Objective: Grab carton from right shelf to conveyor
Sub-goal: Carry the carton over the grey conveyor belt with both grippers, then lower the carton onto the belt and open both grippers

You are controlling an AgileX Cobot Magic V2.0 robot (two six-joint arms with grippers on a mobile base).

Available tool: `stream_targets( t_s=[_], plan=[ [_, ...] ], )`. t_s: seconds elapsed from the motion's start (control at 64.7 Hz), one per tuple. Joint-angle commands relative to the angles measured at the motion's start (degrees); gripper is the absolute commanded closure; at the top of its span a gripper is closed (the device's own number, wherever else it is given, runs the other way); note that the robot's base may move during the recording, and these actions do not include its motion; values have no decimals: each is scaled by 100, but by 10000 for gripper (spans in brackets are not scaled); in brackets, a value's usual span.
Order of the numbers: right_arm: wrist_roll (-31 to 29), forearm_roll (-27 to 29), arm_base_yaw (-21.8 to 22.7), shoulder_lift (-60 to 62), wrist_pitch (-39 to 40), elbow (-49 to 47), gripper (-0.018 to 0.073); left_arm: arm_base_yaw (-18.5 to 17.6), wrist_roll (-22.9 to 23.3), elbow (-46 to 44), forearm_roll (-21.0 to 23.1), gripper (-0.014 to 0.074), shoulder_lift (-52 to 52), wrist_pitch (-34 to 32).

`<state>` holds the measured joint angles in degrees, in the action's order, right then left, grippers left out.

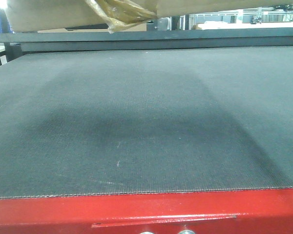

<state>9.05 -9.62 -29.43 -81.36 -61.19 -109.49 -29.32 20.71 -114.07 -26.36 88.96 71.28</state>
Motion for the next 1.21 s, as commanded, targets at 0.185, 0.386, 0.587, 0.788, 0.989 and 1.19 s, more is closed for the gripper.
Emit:
stream_targets(
  t_s=[0.185, 0.386, 0.587, 0.788, 0.989, 1.19],
  plan=[
    [-98, 442, -43, 46, 611, -14, 624, 2, -55, -20, 52, 612, -55, -158],
    [-98, 519, -31, -479, 354, -14, 624, 535, -90, -20, 618, 612, 136, -131],
    [-98, 519, 126, -1303, 275, -14, 624, 865, -273, -7, 935, 612, 740, -131],
    [-98, 530, 282, -1957, 266, -14, 624, 955, -273, 270, 868, 612, 1152, -259],
    [-98, 530, 305, -2291, 256, -14, 536, 968, -273, 322, 773, 608, 1409, -445],
    [-98, 530, 305, -2302, 246, -14, -16, 968, -308, 322, 773, 327, 1430, -530]
  ],
)
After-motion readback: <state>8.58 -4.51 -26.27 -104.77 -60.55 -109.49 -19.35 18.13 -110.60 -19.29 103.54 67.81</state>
